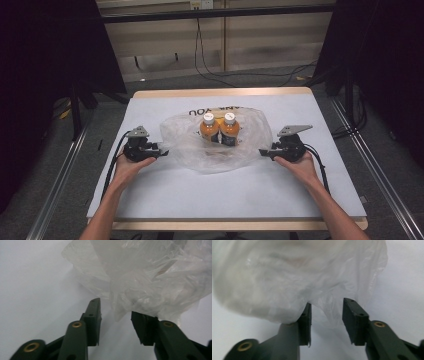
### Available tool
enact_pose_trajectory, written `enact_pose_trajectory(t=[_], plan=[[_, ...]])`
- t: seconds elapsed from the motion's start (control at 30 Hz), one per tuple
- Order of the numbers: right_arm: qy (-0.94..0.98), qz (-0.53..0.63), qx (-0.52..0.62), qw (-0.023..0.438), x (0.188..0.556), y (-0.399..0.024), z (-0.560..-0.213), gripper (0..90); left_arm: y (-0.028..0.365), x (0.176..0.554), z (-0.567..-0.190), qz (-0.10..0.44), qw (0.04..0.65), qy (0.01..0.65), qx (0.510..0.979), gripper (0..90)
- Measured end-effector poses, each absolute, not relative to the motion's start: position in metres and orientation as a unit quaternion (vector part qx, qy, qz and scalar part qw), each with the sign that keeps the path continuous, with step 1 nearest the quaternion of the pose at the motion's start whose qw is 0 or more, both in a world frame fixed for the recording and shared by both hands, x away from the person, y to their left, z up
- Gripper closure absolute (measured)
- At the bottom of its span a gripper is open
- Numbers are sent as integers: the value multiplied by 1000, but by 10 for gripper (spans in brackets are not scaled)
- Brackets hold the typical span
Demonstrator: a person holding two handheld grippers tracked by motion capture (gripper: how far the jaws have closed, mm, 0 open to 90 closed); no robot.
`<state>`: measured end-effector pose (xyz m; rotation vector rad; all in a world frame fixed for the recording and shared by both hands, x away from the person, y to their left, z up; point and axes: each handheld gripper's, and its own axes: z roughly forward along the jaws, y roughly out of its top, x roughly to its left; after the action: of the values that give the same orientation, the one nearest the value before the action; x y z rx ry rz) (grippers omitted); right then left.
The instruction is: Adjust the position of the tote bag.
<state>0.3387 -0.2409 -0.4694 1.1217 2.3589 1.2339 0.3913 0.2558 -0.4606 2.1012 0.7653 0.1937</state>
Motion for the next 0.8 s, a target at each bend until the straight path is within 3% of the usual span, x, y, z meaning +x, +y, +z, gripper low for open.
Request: enact_pose_trajectory(t=[0.3, 0.53, 0.8], plan=[[792, 454, 380, 147, 307, -253, -442, 407, 275, 360, -436, 100, 473, 312, 818, 340], [769, 488, 373, 175, 288, -268, -415, 347, 279, 347, -406, 122, 514, 284, 800, 322], [754, 510, 365, 194, 305, -263, -393, 348, 250, 357, -395, 138, 517, 257, 805, 341]])
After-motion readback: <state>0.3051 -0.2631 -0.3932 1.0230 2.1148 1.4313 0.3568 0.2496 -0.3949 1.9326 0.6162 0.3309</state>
